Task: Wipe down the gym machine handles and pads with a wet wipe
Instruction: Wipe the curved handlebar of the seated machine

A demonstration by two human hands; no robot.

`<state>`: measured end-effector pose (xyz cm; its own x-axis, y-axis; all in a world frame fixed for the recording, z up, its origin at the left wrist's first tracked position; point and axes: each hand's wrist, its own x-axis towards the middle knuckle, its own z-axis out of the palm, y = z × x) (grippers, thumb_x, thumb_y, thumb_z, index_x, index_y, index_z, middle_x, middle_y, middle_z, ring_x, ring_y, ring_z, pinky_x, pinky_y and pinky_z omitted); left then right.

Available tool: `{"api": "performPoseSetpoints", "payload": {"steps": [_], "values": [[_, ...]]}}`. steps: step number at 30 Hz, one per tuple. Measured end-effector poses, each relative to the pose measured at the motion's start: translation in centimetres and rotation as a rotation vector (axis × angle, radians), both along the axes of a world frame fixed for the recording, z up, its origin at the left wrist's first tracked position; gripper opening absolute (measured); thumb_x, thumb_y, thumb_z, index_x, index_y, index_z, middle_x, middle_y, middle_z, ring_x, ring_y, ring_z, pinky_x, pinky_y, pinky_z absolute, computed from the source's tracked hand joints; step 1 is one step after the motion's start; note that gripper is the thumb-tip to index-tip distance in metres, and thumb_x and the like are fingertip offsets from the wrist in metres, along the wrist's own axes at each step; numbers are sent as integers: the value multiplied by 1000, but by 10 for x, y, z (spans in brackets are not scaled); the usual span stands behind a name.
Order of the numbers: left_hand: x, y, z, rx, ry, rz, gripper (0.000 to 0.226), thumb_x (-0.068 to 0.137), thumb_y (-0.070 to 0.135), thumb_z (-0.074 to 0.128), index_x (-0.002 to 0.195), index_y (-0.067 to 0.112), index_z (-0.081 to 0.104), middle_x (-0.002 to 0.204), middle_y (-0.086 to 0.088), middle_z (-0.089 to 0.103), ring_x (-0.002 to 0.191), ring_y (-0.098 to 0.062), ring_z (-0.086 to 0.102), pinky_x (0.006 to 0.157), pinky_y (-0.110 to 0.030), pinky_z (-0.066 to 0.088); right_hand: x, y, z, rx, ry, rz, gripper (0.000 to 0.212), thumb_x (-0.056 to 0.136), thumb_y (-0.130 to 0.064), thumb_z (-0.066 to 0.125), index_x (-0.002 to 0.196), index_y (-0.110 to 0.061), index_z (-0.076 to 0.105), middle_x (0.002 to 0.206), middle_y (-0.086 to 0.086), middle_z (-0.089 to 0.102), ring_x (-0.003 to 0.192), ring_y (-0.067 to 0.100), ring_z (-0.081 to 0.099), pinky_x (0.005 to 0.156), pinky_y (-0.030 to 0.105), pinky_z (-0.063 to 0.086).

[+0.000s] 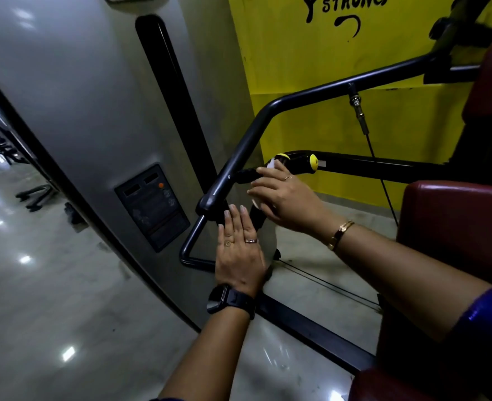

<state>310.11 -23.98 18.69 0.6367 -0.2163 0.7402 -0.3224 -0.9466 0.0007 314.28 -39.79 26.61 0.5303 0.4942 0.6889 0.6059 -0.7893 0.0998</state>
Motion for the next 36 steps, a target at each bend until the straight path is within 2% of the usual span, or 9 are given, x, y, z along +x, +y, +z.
{"api": "performPoseSetpoints", "payload": {"steps": [3,9,14,18,25,28,31,33,36], "values": [[-1,1,1,-10,1,-13,73,89,21,34,153,-1,7,145,-26,43,137,-35,40,113,-45,29,-10,13,-16,-82,14,46,36,94,-30,40,107,-13,70,112,5,68,122,27,54,116,46,26],[1,3,0,-25,21,-36,78,89,21,37,153,2,-3,147,-24,41,136,-34,41,110,-45,35,-11,-22,-45,-28,-102,49,44,101,-26,41,144,-19,42,151,3,38,143,22,29,117,48,20],[3,3,-2,-17,17,-27,77,92,28,35,153,3,-4,148,-24,40,136,-33,41,112,-44,31,7,-18,-10,146,-40,-67,43,101,-32,33,130,-14,60,136,6,57,137,24,40,115,52,22],[2,3,-3,-32,-13,-43,71,96,25,33,154,3,-2,147,-25,42,136,-34,41,114,-42,27,5,7,-6,72,-12,-51,43,96,-33,38,114,-10,69,119,7,67,131,28,47,116,50,18],[4,4,-5,-24,-43,-50,69,98,25,35,154,1,1,146,-26,42,135,-34,43,111,-44,33,-11,-19,-42,-85,-160,6,49,101,-33,28,146,-14,39,152,8,36,144,25,27,116,52,21],[4,4,-5,-21,-38,-46,73,95,25,38,154,2,0,146,-25,42,136,-33,42,111,-45,32,0,-24,-27,-47,-205,-96,48,101,-35,31,139,-12,51,145,10,47,140,27,36,114,54,25],[3,4,-6,-7,-31,-36,72,95,24,37,153,1,0,147,-25,41,137,-33,40,112,-44,31,9,-7,-5,-2,-164,-175,43,100,-35,36,111,-9,69,117,10,67,128,30,50,114,53,24],[2,3,-5,-7,-24,-32,72,93,21,37,153,0,2,147,-26,41,138,-34,37,111,-44,33,8,6,0,-15,-132,-145,43,98,-35,35,92,-10,69,98,8,68,120,30,55,115,51,22],[2,4,-4,-22,-23,-48,72,92,18,38,153,-1,5,146,-26,42,138,-34,33,110,-44,35,0,14,-11,-79,-94,-69,47,99,-36,31,96,-9,69,103,11,67,124,30,51,117,49,19]]}}
